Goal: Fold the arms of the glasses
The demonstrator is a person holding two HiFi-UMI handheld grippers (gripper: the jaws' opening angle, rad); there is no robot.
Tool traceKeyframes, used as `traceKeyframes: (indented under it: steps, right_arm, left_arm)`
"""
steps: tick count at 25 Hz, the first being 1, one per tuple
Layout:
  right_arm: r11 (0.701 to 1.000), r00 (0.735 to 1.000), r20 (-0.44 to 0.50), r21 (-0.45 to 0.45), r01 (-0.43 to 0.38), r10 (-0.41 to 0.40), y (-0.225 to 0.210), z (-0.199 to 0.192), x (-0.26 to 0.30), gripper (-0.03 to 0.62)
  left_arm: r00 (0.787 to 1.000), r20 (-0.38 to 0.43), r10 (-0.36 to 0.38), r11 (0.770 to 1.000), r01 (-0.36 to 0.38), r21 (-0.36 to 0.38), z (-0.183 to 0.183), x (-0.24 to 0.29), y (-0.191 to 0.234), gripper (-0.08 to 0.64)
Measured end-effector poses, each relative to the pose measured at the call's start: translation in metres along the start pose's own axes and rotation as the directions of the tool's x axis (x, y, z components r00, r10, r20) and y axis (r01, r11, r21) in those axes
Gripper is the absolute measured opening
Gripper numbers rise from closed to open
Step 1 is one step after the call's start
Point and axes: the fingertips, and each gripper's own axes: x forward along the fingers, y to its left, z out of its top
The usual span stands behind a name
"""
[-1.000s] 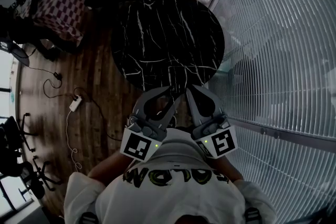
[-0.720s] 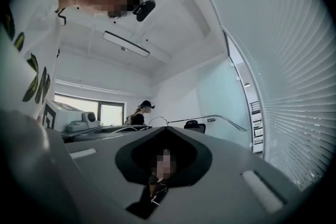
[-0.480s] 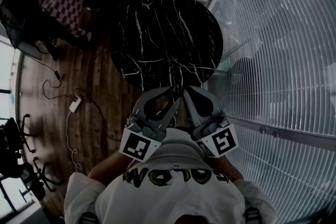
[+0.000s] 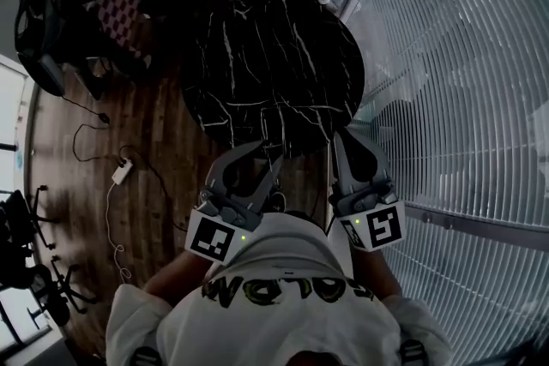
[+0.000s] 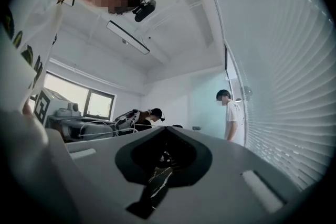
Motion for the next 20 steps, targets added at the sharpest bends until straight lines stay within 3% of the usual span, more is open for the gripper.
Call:
traceKeyframes:
  steps: [6, 12, 20]
  right_arm:
    - [0.999, 1.000, 0.010, -0.031, 0.015, -0.015, -0.015, 0.007, 0.003, 0.006]
    - [0.998, 1.000, -0.003, -0.059, 0.017, -0.017, -0.020, 0.010, 0.013, 0.006]
    - [0.999, 0.999, -0.026, -0.036, -0.041, 0.040, -0.008, 0.005, 0.020, 0.009]
  left_arm:
    - [1.000, -0.003, 0.031, 1.000, -0.031, -0.003, 0.000, -0.014, 0.008, 0.089]
    - [0.999, 0.032, 0.003, 1.000, -0.003, 0.008, 0.010, -0.026, 0.006, 0.089]
    - [0.998, 0.056, -0.037, 0.999, 0.035, 0.039, 0.018, -0.037, 0.001, 0.089]
